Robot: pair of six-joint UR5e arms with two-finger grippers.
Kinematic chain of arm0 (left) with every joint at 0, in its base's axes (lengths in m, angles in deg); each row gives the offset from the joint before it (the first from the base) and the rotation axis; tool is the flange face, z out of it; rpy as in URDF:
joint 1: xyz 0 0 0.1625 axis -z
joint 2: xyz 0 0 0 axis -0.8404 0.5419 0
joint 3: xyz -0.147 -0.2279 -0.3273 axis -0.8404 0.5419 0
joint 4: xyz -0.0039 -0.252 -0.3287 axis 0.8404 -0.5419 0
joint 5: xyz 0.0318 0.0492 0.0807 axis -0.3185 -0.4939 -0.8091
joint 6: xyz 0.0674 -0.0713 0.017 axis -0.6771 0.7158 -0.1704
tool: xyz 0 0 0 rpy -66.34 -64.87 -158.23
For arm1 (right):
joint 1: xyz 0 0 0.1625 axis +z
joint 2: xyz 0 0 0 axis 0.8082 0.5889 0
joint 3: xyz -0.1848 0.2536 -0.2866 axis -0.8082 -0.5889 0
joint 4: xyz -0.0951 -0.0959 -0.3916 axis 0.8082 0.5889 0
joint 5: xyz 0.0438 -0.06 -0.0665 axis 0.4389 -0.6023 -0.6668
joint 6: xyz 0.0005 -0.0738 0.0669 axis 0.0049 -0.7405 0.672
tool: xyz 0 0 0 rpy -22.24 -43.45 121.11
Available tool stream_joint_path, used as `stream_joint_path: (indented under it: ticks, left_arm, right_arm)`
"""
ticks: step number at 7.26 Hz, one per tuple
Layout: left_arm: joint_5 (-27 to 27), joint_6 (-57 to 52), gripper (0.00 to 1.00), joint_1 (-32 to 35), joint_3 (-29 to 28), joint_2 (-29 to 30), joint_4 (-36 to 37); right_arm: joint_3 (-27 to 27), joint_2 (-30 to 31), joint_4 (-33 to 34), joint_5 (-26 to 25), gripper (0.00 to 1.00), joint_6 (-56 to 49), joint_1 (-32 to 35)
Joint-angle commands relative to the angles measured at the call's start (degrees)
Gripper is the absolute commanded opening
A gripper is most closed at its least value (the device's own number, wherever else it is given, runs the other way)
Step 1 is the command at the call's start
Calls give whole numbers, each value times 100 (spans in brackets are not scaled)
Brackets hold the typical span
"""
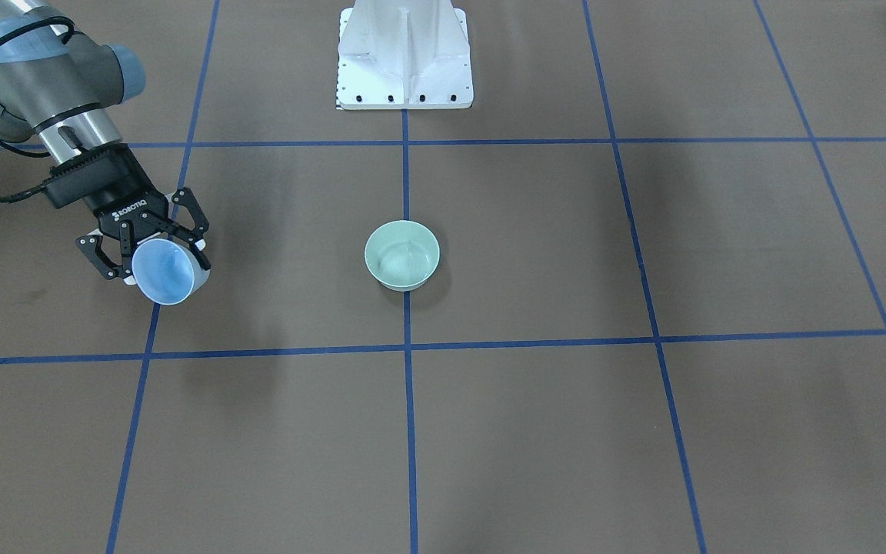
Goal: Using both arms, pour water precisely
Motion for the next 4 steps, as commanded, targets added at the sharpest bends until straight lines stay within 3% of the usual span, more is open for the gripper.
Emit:
stream_joint_path:
  ticks: [1, 4]
  left_arm:
    - [1, 1, 100, -4, -9, -1, 1]
    - [1, 10, 100, -4, -18, 16, 1]
  right_arm:
    - [-62, -127, -279, 1084, 0, -1899, 104]
    - [-202, -366, -243, 2149, 0, -2321, 122]
